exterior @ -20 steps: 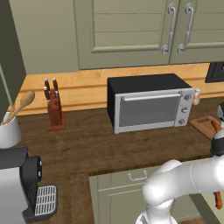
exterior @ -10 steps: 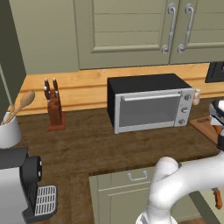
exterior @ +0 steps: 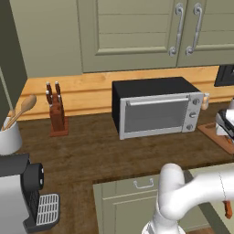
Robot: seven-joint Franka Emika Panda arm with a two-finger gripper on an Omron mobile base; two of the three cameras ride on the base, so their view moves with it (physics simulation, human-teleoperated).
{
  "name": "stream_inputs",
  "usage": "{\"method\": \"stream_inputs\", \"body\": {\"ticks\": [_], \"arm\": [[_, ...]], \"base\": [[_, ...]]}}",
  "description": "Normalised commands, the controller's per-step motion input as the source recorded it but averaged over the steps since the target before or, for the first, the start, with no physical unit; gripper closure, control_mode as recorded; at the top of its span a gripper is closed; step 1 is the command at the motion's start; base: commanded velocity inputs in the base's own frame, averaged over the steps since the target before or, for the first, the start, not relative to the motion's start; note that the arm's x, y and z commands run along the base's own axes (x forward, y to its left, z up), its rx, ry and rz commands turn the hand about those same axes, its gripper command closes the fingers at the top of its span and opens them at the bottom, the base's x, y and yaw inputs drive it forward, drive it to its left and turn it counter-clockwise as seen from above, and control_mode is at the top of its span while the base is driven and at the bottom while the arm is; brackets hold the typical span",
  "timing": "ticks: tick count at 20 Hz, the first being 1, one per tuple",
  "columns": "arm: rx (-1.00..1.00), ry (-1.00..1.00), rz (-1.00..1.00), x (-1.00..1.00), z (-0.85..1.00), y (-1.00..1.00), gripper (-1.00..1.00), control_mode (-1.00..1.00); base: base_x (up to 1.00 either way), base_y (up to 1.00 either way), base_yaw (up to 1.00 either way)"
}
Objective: Place the appropriate cutting tool for cutting the carrot skin on the cutting board.
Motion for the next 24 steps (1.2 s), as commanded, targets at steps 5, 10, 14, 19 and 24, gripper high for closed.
{"method": "stream_inputs", "body": {"ticks": [5,10,14,19,24], "arm": [[0.0,0.0,0.04,0.01,-0.31,0.0,-1.0,-1.0],[0.0,0.0,0.0,-0.2,0.17,0.05,-1.0,-1.0],[-0.01,0.0,0.05,-0.4,0.57,0.43,-1.0,-1.0],[-0.03,0.0,0.08,-0.44,0.41,0.69,-1.0,-1.0],[-0.03,0.0,0.08,-0.51,0.15,0.8,-1.0,-1.0]], "base": [[0.0,0.0,0.0],[0.0,0.0,0.0],[0.0,0.0,0.0],[0.0,0.0,0.0],[0.0,0.0,0.0]]}}
